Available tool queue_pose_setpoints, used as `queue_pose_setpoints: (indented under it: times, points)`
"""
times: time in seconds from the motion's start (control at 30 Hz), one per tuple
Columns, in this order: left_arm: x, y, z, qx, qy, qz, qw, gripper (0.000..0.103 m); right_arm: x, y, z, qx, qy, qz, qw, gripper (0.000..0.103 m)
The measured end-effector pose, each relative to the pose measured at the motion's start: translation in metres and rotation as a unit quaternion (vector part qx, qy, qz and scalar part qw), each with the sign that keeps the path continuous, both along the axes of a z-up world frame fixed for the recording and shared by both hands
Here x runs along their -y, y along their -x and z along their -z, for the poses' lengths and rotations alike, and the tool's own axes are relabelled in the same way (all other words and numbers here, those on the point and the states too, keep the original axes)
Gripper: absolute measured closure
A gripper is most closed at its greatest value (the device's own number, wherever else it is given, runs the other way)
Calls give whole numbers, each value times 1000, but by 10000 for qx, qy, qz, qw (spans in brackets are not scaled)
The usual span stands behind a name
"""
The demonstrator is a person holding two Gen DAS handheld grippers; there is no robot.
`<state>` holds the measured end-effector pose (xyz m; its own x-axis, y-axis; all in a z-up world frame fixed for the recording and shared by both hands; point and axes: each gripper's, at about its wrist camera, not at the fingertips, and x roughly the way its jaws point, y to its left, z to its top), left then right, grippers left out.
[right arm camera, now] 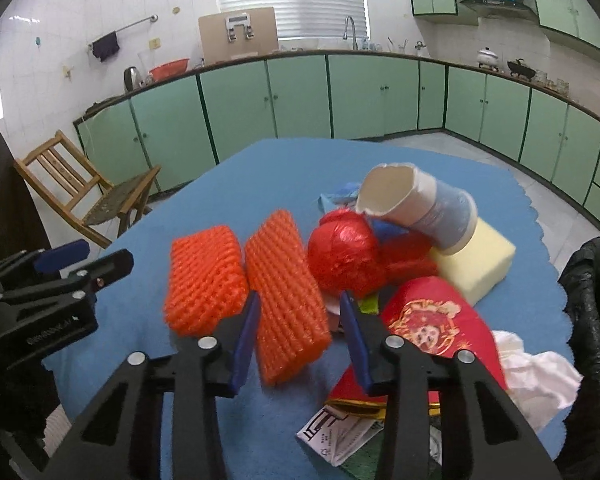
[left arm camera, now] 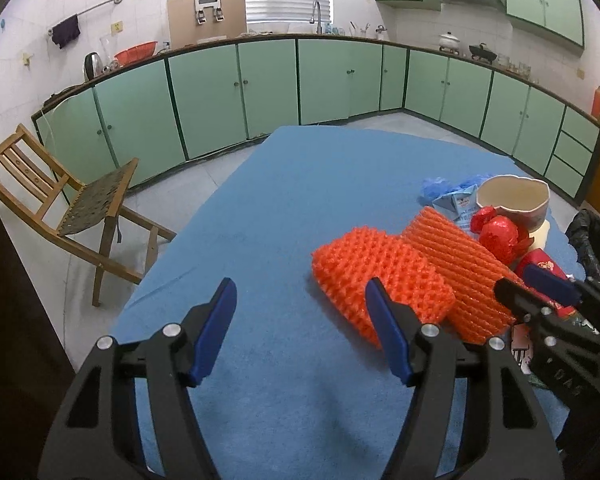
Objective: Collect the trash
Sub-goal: 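Grasp an orange foam net with each gripper from the table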
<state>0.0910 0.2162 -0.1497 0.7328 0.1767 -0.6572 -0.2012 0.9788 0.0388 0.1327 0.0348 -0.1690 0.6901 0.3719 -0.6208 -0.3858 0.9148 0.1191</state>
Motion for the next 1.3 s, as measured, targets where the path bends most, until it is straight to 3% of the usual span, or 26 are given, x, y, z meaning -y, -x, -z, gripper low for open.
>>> queue_pose_setpoints:
  times: [0.23,0.5,0.6,0.87,0.97,1.03,1.1,1.13,1.2,1.3]
  points:
    - [0,0,6,-8,76,8,10000,38,0,0,8,-200,14,-187,9996,91]
    - [10,0,5,1,191,96,9998,37,11,15,-14,73,-107,-242,9996,92]
    - [18,0,5,13,209,189,9996,32,18,20,-23,196,-152,-167,9996,92]
    - [38,-21,27,-268,251,288,9989,31,30,22,-29,342,-64,-65,9994,92]
    - [39,-27,35,-424,367,289,9980,48,34,22,-28,311,-45,-46,9995,92]
    - [40,-30,40,-523,535,376,9965,74,36,21,-28,299,-41,-27,9995,92]
    - [40,-31,43,-537,674,462,9952,85,39,19,-28,286,-39,-12,9996,92]
    - [41,-31,42,-543,613,456,9956,96,39,18,-29,284,-41,-6,9996,92]
    - [41,-30,39,-502,529,444,9963,103,39,18,-31,293,-45,-3,9996,92]
    - [38,-25,26,-328,533,398,9972,103,34,20,-36,346,-46,-37,9994,92]
